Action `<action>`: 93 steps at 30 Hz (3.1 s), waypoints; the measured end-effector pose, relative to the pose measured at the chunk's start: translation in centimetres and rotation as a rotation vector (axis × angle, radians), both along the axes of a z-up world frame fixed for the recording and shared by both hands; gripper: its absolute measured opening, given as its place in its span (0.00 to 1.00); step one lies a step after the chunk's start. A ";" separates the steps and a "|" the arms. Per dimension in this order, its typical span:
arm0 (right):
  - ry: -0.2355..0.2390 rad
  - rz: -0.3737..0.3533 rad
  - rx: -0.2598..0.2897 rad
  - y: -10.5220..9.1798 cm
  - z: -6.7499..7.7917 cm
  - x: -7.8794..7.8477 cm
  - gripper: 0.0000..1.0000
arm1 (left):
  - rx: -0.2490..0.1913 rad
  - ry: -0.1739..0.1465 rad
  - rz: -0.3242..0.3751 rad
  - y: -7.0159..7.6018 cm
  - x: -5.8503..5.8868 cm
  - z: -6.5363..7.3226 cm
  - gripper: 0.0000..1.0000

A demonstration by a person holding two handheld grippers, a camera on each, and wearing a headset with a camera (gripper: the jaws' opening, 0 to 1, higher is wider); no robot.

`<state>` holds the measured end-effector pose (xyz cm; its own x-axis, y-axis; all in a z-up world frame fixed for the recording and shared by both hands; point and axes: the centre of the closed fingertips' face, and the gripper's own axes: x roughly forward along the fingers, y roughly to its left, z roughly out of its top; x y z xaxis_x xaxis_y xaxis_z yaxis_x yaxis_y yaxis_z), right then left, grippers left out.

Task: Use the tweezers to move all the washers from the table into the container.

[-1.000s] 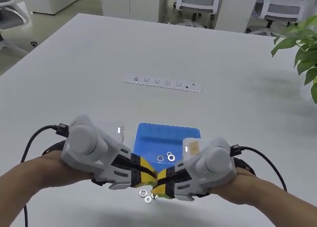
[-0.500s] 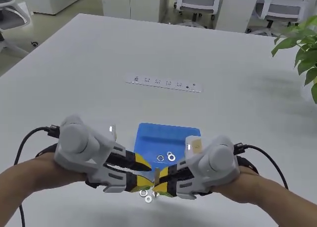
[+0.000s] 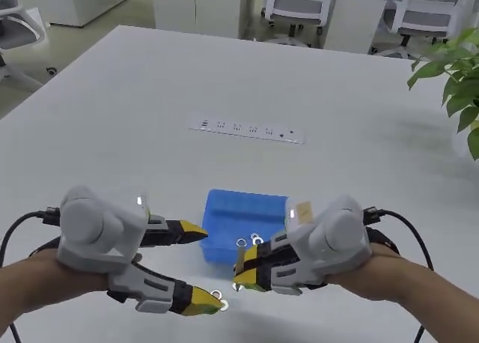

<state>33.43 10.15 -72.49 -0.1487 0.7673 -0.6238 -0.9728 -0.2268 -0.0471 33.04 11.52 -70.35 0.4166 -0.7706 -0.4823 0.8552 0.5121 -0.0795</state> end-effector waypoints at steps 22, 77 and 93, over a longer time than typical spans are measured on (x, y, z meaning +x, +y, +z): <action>-0.086 -0.036 0.080 0.8 5.1 3.5 0.07 | -0.027 -0.016 0.109 1.3 -0.8 1.7 0.93; -0.092 -0.048 0.060 4.2 -1.5 8.9 0.08 | 0.024 -0.131 0.206 4.2 5.8 2.5 0.73; -0.074 -0.039 0.042 4.7 -2.7 8.6 0.08 | 0.034 -0.146 0.146 2.7 8.1 1.8 0.40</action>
<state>42.02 14.87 -75.23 -0.0734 0.7974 -0.5990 -0.9744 -0.1854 -0.1275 41.10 14.20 -68.52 0.5900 -0.6815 -0.4330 0.7730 0.6317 0.0591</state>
